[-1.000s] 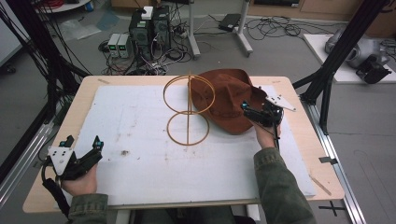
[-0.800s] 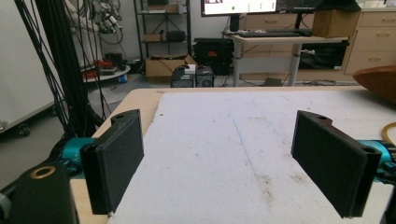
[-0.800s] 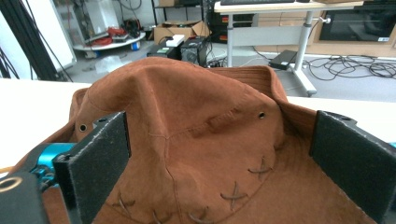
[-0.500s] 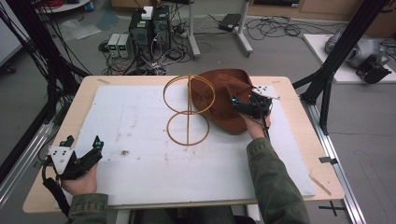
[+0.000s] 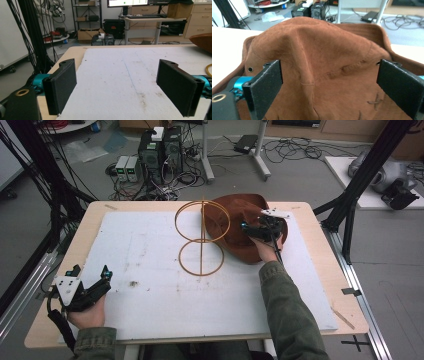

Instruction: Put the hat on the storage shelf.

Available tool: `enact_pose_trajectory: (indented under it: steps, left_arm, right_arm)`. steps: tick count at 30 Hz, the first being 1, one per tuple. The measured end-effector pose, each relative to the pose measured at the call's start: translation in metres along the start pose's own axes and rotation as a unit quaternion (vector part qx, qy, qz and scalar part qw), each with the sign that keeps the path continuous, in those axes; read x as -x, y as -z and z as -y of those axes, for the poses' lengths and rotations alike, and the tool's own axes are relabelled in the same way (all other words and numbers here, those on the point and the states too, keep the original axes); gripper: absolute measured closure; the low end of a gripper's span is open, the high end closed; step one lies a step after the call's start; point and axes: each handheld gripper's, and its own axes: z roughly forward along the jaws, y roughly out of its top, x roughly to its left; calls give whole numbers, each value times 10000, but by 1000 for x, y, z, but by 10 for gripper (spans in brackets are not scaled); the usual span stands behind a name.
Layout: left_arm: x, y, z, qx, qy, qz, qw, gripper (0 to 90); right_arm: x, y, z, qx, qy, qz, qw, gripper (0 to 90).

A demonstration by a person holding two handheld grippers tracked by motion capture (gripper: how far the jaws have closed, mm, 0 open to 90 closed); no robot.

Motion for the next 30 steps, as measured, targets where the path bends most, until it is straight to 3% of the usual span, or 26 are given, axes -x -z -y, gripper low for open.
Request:
enact_pose_trajectory:
  steps: [5, 9, 12, 17, 20, 25, 28, 29, 30]
  left_arm:
    - [0, 0, 0, -1, 1, 6, 10000, 168]
    - [-1, 0, 0, -1, -2, -4, 10000, 168]
    - [-1, 1, 0, -10, 7, -3, 10000, 168]
    - [0, 2, 0, 0, 19, 0, 10000, 168]
    - [1, 1, 0, -30, -10, -19, 10000, 168]
    - [2, 0, 0, -12, 23, 4, 10000, 168]
    - [2, 1, 0, 0, 49, 39, 10000, 169]
    - [2, 1, 0, 21, 62, 45, 10000, 168]
    - [2, 1, 0, 24, 58, 42, 10000, 168]
  right_arm:
    - [-12, -13, -6, -128, 230, -25, 9996, 58]
    - [-20, -22, -10, -212, 150, -49, 9997, 58]
    - [-24, -29, -7, -396, 272, 76, 9988, 58]
    - [-21, -33, -4, -446, 142, 129, 9988, 62]
    - [-18, -37, -2, -510, 17, -60, 9987, 144]
    - [-17, -39, 0, -549, 79, -2, 9985, 189]
    - [-16, -40, 1, -593, 83, 35, 9982, 300]
    - [-16, -40, 1, -598, 69, -36, 9982, 396]
    - [-16, -40, 1, -598, 69, -36, 9982, 396]
